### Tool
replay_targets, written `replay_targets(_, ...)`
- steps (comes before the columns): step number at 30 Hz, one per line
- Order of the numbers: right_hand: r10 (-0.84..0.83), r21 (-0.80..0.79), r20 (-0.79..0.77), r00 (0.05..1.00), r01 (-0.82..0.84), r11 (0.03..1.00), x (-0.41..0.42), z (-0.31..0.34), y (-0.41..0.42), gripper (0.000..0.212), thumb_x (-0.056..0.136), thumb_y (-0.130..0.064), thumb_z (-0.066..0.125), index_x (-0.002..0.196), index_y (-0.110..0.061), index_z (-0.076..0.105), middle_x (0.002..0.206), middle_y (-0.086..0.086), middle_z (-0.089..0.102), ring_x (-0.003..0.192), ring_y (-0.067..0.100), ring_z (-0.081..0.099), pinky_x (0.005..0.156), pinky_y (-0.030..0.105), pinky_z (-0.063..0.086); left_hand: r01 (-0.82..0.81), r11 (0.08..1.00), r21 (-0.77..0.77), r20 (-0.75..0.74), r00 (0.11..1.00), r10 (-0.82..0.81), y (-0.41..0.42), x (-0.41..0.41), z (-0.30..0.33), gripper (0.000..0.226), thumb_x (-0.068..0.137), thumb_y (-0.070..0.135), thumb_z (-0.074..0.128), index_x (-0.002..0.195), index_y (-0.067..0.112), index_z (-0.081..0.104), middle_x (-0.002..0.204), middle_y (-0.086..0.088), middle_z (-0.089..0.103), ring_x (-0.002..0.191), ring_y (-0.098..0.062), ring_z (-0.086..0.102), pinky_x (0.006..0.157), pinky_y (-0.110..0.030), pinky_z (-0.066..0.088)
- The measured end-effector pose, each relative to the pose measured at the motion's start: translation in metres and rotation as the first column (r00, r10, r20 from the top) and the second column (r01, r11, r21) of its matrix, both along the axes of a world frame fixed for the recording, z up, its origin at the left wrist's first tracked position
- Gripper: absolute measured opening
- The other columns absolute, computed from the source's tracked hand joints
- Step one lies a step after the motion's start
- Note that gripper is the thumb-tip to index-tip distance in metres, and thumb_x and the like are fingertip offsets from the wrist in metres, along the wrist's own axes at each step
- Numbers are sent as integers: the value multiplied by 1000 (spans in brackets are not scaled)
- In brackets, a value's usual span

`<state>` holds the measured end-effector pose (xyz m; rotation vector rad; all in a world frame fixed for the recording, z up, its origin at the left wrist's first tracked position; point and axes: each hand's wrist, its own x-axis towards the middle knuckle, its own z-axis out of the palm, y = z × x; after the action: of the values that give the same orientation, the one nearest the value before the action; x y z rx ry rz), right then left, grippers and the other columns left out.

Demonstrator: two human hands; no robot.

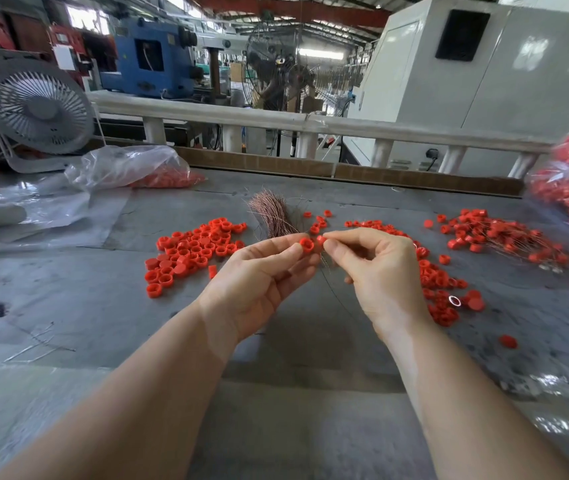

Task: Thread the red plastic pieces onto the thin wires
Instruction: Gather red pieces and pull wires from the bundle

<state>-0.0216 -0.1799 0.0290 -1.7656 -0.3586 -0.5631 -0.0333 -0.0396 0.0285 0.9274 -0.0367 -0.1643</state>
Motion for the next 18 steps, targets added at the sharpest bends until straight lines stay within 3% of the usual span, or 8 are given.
replay_targets(5,-4,-42,42,999,6,999,-1,0,1,16,79,-6,71,73,-20,70,62,-15,63,51,-4,53,56,9,39,-1,1000,20,5,1000,0,0,0,0,15,87,-2,51,88,2,66,74,-9,71,64,-11,68,62,-19,57)
replay_targets(12,15,-125,15,1000,-13,992,-1,-2,3,20,80,-3,69,84,-23,70,74,-15,66,63,-4,56,61,13,43,-5,1000,17,3,1000,5,1,0,0,16,88,-3,50,90,1,65,73,-9,71,64,-11,69,61,-19,56)
replay_targets(18,6,-132,44,999,0,991,-2,-1,2,20,80,-3,69,77,-24,68,71,-14,64,60,-3,55,62,13,42,-5,1000,6,3,1000,5,0,-1,1,17,87,-5,49,89,1,65,74,-9,71,65,-11,69,62,-19,56)
